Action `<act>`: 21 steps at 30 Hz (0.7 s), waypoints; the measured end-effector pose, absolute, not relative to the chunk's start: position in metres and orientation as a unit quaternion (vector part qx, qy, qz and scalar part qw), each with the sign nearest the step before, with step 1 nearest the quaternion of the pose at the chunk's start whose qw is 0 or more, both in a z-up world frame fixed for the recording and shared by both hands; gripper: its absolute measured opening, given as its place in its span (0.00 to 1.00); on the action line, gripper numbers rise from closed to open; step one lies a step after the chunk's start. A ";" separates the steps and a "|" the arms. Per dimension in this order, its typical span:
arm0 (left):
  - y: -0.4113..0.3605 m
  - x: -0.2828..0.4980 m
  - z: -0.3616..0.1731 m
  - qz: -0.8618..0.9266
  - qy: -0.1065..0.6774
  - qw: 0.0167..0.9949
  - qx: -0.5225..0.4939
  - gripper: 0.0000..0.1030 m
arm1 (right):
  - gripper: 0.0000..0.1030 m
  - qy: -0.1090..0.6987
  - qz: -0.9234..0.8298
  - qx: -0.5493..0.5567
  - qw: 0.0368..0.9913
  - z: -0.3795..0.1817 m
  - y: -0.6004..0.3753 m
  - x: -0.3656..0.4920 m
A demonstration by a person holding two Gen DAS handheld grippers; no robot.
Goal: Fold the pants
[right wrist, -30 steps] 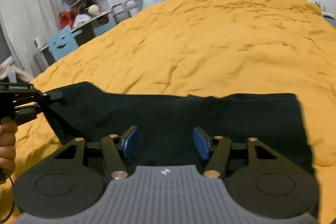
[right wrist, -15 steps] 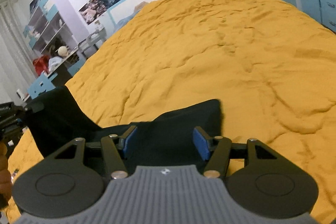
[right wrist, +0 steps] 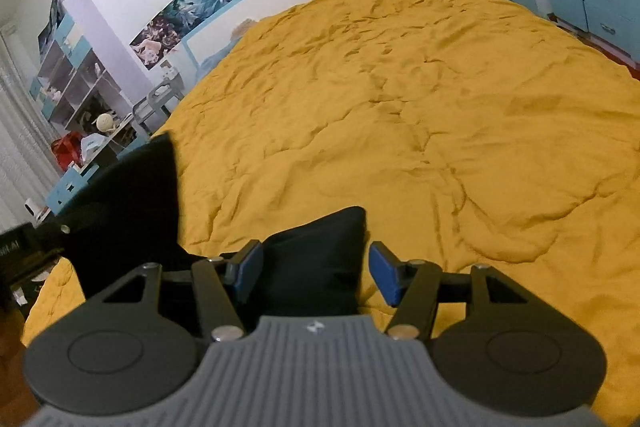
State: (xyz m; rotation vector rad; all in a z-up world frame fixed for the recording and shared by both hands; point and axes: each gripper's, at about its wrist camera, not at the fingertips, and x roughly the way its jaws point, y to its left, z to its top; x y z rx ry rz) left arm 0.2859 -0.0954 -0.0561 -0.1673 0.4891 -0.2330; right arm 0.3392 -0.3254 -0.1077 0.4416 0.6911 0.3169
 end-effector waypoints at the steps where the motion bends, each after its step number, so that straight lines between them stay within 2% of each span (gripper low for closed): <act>1: -0.106 0.287 -0.060 -0.124 0.246 0.959 -0.072 0.13 | 0.54 0.335 0.151 0.216 0.905 -0.108 -0.329 0.339; 7: -0.151 0.297 -0.104 -0.145 0.294 0.944 -0.040 0.13 | 0.54 0.341 0.125 0.229 0.903 -0.110 -0.349 0.339; 12: -0.167 0.288 -0.134 -0.196 0.368 0.909 -0.012 0.21 | 0.54 0.351 0.113 0.238 0.899 -0.116 -0.363 0.340; 13: -0.165 0.282 -0.133 -0.209 0.371 0.905 -0.014 0.28 | 0.54 0.353 0.114 0.241 0.897 -0.117 -0.364 0.341; 17: -0.130 0.263 -0.114 -0.248 0.375 0.891 -0.060 0.37 | 0.55 0.363 0.137 0.247 0.888 -0.122 -0.359 0.345; 21: -0.066 0.267 -0.090 -0.184 0.341 0.917 -0.093 0.50 | 0.55 0.372 0.174 0.264 0.873 -0.128 -0.349 0.346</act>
